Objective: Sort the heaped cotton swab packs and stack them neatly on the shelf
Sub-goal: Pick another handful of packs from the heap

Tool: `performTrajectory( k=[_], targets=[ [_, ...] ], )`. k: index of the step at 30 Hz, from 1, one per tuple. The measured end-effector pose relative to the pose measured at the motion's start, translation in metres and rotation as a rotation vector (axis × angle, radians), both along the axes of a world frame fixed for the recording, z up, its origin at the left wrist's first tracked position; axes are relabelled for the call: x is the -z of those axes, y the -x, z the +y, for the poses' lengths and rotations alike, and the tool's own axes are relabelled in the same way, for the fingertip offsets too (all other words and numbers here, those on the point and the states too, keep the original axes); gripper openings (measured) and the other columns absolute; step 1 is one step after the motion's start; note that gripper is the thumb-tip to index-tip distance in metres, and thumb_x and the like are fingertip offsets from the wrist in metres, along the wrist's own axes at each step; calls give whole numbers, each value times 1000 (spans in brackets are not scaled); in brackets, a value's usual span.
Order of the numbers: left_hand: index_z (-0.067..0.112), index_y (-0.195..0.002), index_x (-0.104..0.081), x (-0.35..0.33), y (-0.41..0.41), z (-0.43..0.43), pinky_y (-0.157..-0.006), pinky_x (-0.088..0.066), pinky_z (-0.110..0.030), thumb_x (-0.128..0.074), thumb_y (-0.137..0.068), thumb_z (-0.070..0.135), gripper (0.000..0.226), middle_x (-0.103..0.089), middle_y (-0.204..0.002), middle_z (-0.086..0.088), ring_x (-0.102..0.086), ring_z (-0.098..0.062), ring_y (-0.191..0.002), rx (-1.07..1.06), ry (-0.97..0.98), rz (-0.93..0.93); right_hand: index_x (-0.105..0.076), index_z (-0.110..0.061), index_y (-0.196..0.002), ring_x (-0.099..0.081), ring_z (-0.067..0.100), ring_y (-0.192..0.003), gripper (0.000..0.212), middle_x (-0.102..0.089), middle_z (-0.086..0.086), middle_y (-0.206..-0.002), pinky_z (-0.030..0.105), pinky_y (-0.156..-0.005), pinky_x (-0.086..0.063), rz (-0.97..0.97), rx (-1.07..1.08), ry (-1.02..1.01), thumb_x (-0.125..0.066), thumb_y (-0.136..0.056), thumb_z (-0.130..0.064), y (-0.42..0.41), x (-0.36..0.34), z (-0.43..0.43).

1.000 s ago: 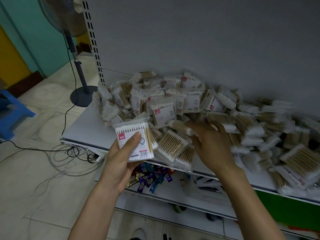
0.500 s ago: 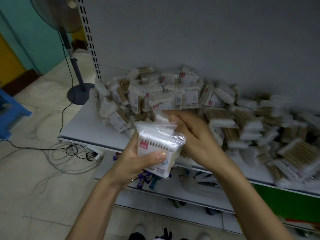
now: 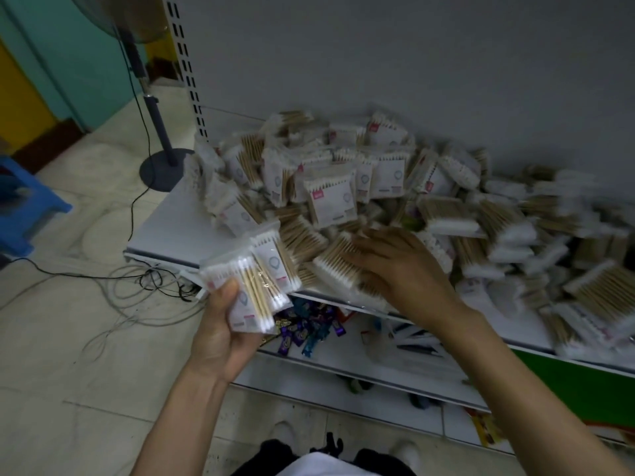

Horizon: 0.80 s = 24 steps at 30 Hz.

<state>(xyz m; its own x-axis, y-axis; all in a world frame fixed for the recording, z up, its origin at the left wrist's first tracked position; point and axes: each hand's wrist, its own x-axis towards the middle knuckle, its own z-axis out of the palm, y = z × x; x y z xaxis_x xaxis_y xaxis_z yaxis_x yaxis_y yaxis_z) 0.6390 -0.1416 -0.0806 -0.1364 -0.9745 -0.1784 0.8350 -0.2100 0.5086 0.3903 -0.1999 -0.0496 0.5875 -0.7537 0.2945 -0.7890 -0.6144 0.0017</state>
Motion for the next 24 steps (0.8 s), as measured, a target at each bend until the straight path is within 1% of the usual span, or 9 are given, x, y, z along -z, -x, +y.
performTrajectory(
  k=[3,5,7,9,12,15,19,21,24],
  targets=[
    [16,-111,-67,2,-4,1,-97,-50,-39,-99,-31,34,87,-63,-117,-9,-61,-23,-108,58,8,11,-65,-14,-120,-61,23,-111,31,-65,5,-122,43,-100,-45,-313,-11,-76,-57,-90,-15,2,-9,4],
    [13,-125,-57,0,-3,0,-113,-29,-55,-99,-32,34,104,-48,-137,-18,-43,-35,-130,102,31,34,-62,-21,-120,-60,2,-100,27,-66,-6,-113,19,-89,-47,-564,40,-163,-52,-95,-16,-2,-22,12],
    [13,-123,-60,-3,2,-2,-113,-22,-59,-99,-32,34,101,-50,-135,-17,-38,-37,-132,123,72,68,-58,-33,-104,-55,-13,-82,16,-63,-18,-92,2,-70,-40,-736,159,-197,-50,-95,-22,-10,-36,23],
    [15,-108,-71,-8,9,-5,-105,-34,-56,-100,-26,36,89,-63,-117,-11,-51,-32,-119,102,67,55,-57,-33,-96,-56,-9,-76,11,-61,-20,-79,5,-63,-39,-854,218,-277,-47,-94,-29,-22,-43,31],
    [16,-89,-78,-19,16,-8,-86,-56,-39,-99,-21,39,74,-72,-93,-5,-68,-20,-90,83,69,5,-63,-27,-107,-60,-5,-84,18,-65,-22,-90,6,-68,-42,-921,122,-460,-47,-97,-28,-47,-45,41],
    [14,-88,-77,-23,15,-8,-66,-59,-28,-99,-28,35,67,-73,-86,-5,-70,-17,-79,106,134,21,-64,-21,-113,-62,0,-93,22,-66,-19,-100,12,-73,-45,-987,51,-588,-45,-100,-19,-68,-44,45],
    [13,-103,-75,-24,6,-6,-92,-53,-48,-96,-38,41,73,-71,-106,-12,-68,-26,-99,151,173,6,-68,-20,-109,-63,4,-92,26,-69,-8,-99,20,-76,-49,-953,76,-635,-48,-97,-34,-77,-42,38],
    [14,-107,-74,-24,5,-6,-93,-51,-52,-92,-46,45,71,-70,-110,-12,-67,-27,-102,197,222,2,-64,-30,-111,-59,2,-96,40,-63,-12,-104,22,-78,-48,-862,137,-547,-45,-88,-57,-80,-44,33],
    [11,-113,-71,-22,9,-6,-91,-53,-48,-87,-58,44,66,-69,-113,-14,-66,-28,-104,233,202,70,-44,-39,-131,-49,-10,-111,68,-50,-26,-125,11,-87,-46,-969,123,-634,-48,-71,-71,-84,-58,25]
  ],
)
